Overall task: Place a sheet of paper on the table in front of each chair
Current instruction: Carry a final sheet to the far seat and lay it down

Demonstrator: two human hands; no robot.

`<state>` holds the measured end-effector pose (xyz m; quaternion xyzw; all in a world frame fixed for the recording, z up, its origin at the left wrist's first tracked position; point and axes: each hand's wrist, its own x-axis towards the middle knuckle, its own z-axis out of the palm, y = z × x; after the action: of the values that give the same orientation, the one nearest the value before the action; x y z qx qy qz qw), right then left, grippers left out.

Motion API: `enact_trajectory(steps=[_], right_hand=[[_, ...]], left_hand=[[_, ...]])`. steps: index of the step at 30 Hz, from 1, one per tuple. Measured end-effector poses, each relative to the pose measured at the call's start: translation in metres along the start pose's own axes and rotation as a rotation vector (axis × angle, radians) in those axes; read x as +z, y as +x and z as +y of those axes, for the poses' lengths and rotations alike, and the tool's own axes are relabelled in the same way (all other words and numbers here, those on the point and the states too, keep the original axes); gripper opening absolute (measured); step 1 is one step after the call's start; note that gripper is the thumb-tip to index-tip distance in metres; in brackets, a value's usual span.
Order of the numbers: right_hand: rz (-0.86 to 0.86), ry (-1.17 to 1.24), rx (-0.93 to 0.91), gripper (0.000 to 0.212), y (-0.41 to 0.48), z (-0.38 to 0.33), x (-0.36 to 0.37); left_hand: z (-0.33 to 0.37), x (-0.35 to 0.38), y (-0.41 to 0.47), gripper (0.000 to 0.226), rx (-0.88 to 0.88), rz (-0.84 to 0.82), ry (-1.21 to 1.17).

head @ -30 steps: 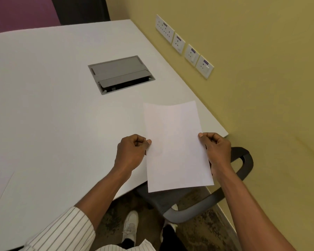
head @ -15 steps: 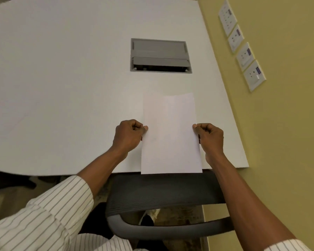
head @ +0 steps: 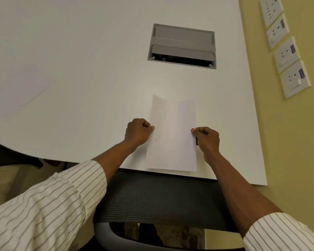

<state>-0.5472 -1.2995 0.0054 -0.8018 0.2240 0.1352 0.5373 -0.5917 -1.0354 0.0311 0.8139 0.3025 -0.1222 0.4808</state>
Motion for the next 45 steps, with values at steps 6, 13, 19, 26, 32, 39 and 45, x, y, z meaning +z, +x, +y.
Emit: enact_trajectory(steps=[6, 13, 19, 26, 32, 39, 45], right_hand=[[0.004, -0.082, 0.011, 0.011, 0.026, 0.016, 0.009], [-0.033, -0.168, 0.011, 0.009, 0.047, 0.035, 0.015], [0.01, -0.215, -0.008, 0.013, 0.062, 0.045, 0.013], [0.021, -0.29, -0.044, 0.022, 0.069, 0.049, 0.011], [0.105, -0.432, -0.057, 0.041, 0.065, 0.048, 0.011], [0.119, -0.464, -0.087, 0.039, 0.066, 0.055, 0.005], [0.124, -0.428, -0.119, 0.032, 0.067, 0.061, 0.002]], left_hand=[[-0.023, 0.022, 0.03, 0.023, -0.027, -0.033, 0.06], [-0.026, 0.04, 0.057, 0.022, -0.012, -0.067, 0.164], [-0.027, 0.049, 0.069, 0.019, -0.043, -0.049, 0.223], [-0.02, 0.052, 0.067, 0.015, -0.05, -0.028, 0.293], [-0.017, 0.053, 0.066, 0.019, -0.068, -0.001, 0.331], [-0.019, 0.054, 0.067, 0.025, -0.086, 0.011, 0.314], [-0.021, 0.054, 0.07, 0.03, -0.092, 0.008, 0.262]])
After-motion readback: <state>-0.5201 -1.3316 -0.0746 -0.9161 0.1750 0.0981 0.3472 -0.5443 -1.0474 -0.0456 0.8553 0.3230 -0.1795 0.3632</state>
